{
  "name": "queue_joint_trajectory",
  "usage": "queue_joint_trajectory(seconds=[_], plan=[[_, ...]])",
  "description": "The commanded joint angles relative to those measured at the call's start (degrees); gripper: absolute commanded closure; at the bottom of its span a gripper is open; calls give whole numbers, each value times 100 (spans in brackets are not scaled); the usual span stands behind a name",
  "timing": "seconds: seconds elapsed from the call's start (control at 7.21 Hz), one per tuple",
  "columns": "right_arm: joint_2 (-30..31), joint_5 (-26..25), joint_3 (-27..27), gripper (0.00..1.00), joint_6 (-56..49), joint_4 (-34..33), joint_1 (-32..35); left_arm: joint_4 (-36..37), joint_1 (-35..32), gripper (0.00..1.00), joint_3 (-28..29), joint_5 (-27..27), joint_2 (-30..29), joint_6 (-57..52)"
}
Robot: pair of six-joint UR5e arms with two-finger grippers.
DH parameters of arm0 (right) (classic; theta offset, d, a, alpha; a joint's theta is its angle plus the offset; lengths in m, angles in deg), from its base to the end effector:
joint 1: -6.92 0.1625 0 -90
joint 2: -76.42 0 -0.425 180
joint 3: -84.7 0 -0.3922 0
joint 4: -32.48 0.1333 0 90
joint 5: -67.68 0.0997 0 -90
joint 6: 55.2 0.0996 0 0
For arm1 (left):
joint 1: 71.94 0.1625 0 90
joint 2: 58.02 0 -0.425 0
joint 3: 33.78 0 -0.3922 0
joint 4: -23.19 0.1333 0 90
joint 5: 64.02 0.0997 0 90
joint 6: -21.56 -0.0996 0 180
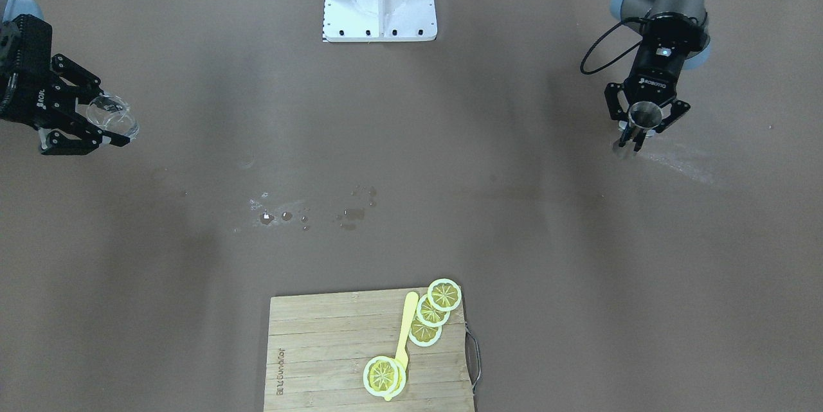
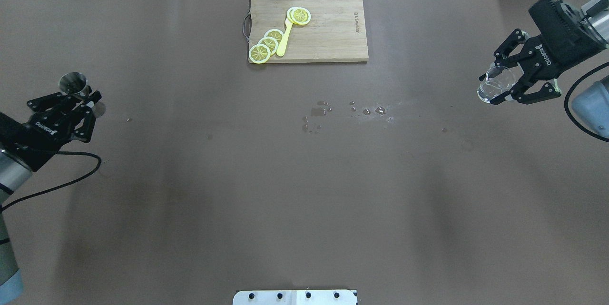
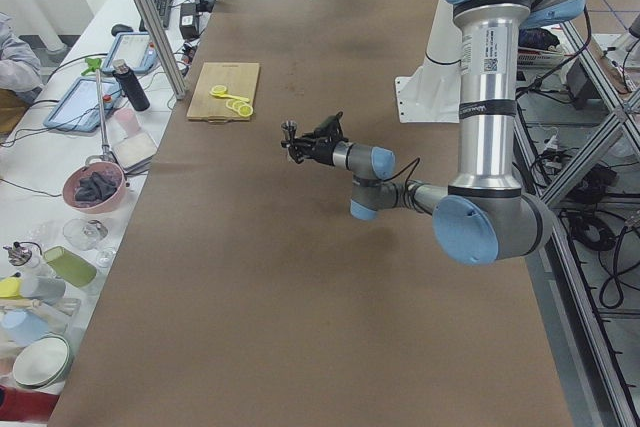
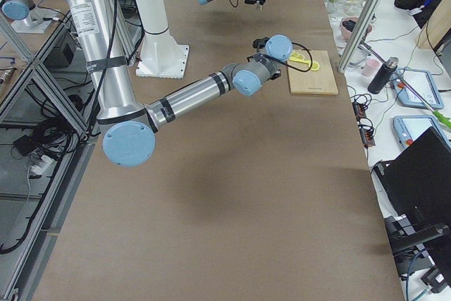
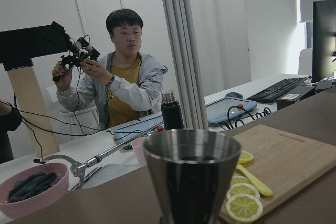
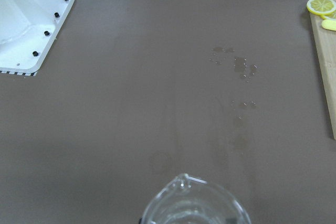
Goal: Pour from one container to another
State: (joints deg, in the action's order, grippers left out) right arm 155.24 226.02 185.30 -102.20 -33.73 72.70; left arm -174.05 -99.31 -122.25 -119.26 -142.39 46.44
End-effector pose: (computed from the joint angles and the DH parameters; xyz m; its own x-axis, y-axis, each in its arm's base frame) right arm -0.1855 -0.5116 0.3884 -0.1662 -0.9830 -0.0786 0.2429 -0.1180 0.9628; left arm 0.2772 -0.3576 0.5219 0.7295 0.4616 -0.5048 0.5096 0.1254 0.8512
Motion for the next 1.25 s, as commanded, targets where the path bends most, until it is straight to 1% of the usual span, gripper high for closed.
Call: queue_joint_trajectory(seconds=[0.0,0.14,0.28,0.42,0.55,0.69,0.83,0.97,1.11], plan=[[185,65,-320,100,33,947,-108,-912,21,100,645,196,315,43],[213,65,-504,100,181,1422,-196,-643,65,100,777,703,403,165],[248,57,-732,100,365,1931,-258,-57,109,100,770,1256,404,880],[257,-48,-995,100,663,2502,-415,601,118,100,691,1566,404,1375],[248,-275,-1267,100,1031,3143,-643,1165,127,100,473,1952,404,1684],[239,-460,-1522,100,1401,3689,-880,1649,179,100,306,2130,404,2261],[222,-688,-1612,100,1639,3990,-1135,1932,249,100,130,2262,404,2467],[187,-934,-1735,100,1824,4263,-1355,2379,528,100,-63,2603,404,2609],[117,-1076,-1945,100,1939,4605,-1496,3132,705,100,-178,2893,404,3176]])
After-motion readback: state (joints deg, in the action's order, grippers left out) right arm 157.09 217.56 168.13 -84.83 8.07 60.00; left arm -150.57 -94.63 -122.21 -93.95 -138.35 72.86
